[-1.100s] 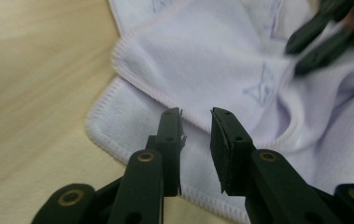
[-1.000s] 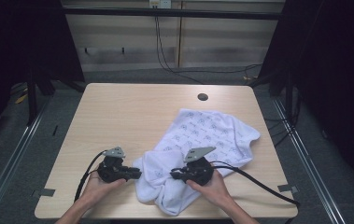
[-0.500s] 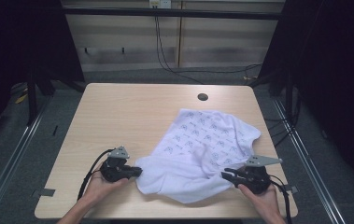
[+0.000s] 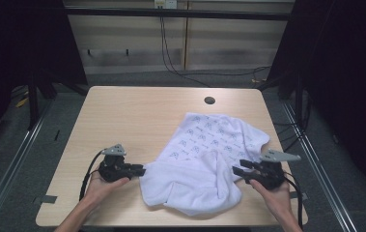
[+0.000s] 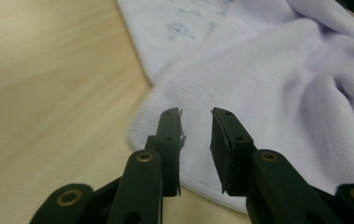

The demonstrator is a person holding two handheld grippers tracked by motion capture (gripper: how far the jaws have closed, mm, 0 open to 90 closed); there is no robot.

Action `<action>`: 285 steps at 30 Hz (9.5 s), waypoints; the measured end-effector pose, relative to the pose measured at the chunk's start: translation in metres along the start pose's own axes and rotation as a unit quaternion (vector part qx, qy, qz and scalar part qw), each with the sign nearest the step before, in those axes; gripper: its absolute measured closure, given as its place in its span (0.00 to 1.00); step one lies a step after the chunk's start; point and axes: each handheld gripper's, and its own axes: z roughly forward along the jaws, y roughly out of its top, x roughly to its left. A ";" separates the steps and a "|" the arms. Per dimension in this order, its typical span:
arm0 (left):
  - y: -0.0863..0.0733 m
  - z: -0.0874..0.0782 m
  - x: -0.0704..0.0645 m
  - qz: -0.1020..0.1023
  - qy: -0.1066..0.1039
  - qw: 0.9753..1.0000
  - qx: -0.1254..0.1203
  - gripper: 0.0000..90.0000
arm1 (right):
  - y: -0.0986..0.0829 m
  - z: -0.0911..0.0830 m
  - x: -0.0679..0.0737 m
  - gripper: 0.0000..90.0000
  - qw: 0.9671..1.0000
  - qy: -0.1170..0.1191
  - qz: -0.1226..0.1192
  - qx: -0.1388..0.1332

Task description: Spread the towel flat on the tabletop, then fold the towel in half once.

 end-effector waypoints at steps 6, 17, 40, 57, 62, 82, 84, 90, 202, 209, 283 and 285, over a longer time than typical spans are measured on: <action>-0.001 0.003 0.023 -0.040 0.006 0.999 -0.011 0.68 | 0.030 0.065 -0.018 0.68 1.000 0.004 -0.003 0.031; -0.003 0.026 0.013 -0.026 -0.011 0.999 0.025 0.58 | 0.020 0.116 -0.029 0.68 0.996 0.020 0.004 0.088; 0.044 0.005 -0.015 0.027 -0.035 0.997 -0.062 0.95 | 0.027 -0.018 -0.037 0.98 0.998 -0.003 0.030 -0.047; 0.010 0.056 -0.028 0.022 -0.051 0.996 0.065 0.96 | -0.042 0.023 -0.038 0.98 0.996 -0.003 0.045 0.082; 0.000 0.041 -0.027 0.015 -0.047 0.997 0.067 0.96 | -0.020 0.054 -0.045 0.98 0.996 -0.018 0.018 0.083; 0.052 0.003 0.034 -0.023 0.044 0.996 -0.080 0.96 | 0.065 0.092 -0.085 0.98 0.997 -0.022 0.061 -0.028; 0.065 -0.014 0.033 -0.013 0.052 0.994 -0.098 0.96 | 0.076 0.072 -0.083 0.98 0.997 -0.018 0.057 -0.052; 0.106 -0.059 0.011 0.027 0.041 0.986 -0.157 0.96 | 0.113 0.017 -0.069 0.98 0.993 -0.008 0.023 -0.114; 0.005 0.033 0.013 0.034 0.020 0.998 0.047 0.92 | -0.009 0.039 -0.037 0.64 0.999 0.001 0.009 0.049; -0.008 0.020 0.003 0.028 0.002 0.998 0.055 0.88 | -0.018 0.047 -0.030 0.70 0.998 0.016 -0.003 0.067; 0.043 0.061 0.066 -0.013 0.097 0.995 0.005 0.79 | 0.048 0.133 -0.085 0.72 0.994 -0.067 0.002 0.081; 0.044 0.062 0.066 0.001 0.089 0.996 0.017 0.92 | 0.041 0.134 -0.086 0.80 0.994 -0.076 0.001 0.081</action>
